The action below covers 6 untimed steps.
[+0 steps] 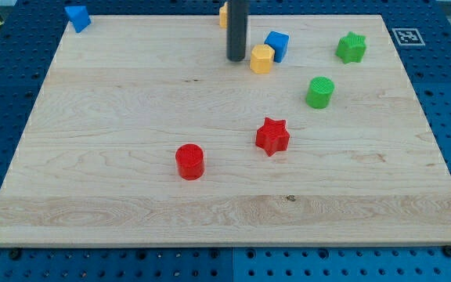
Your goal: Move the red star to the bottom right of the board
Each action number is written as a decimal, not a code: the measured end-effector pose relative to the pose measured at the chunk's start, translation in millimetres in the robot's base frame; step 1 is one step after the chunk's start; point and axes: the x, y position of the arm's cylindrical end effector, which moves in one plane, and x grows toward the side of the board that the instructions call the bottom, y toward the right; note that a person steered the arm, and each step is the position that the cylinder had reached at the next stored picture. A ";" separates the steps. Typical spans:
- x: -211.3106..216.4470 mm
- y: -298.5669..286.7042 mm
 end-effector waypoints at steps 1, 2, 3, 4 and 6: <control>31.1 -14.3; 60.1 -15.4; 83.7 -15.4; 100.4 -13.8; 101.8 4.3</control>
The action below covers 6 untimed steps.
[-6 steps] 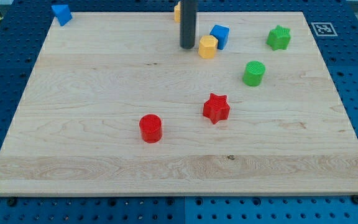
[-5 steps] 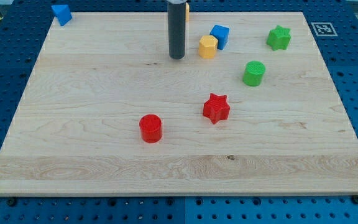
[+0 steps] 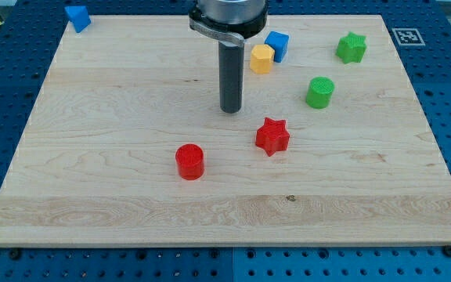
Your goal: Move the red star to the bottom right of the board
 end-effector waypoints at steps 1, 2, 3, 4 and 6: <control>0.0 3.6; 20.0 10.0; 47.0 21.9; 63.5 36.1; 65.6 37.3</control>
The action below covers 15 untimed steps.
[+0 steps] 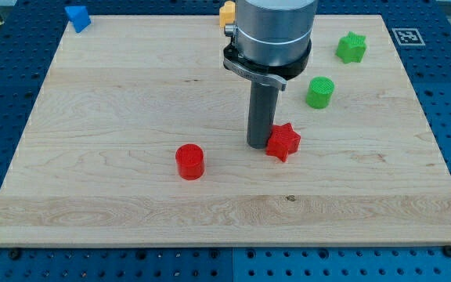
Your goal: Move the red star to the bottom right of the board
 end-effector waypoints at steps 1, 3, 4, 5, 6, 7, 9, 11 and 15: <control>0.0 16.5; 0.0 70.0; 0.0 95.1; 7.5 101.8; 25.9 101.8; 52.8 101.8; 87.1 101.7; 90.6 101.7; 82.3 129.4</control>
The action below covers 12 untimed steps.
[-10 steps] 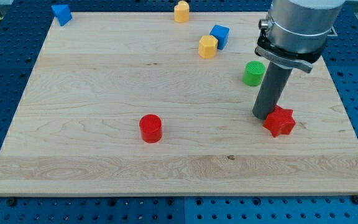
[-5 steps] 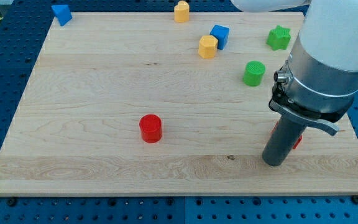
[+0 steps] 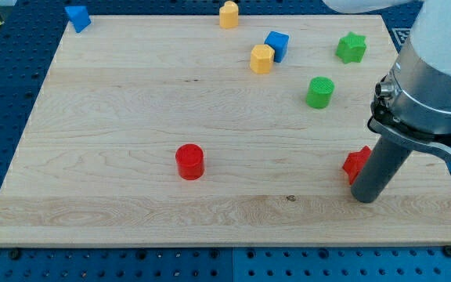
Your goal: Move the red star to the bottom right of the board
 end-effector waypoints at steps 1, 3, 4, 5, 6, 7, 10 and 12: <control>0.0 -11.8; 0.0 -45.7; -0.8 -41.4; -0.8 -26.9; -1.9 -17.7; -6.3 -17.7; -19.9 -3.6; -10.5 44.2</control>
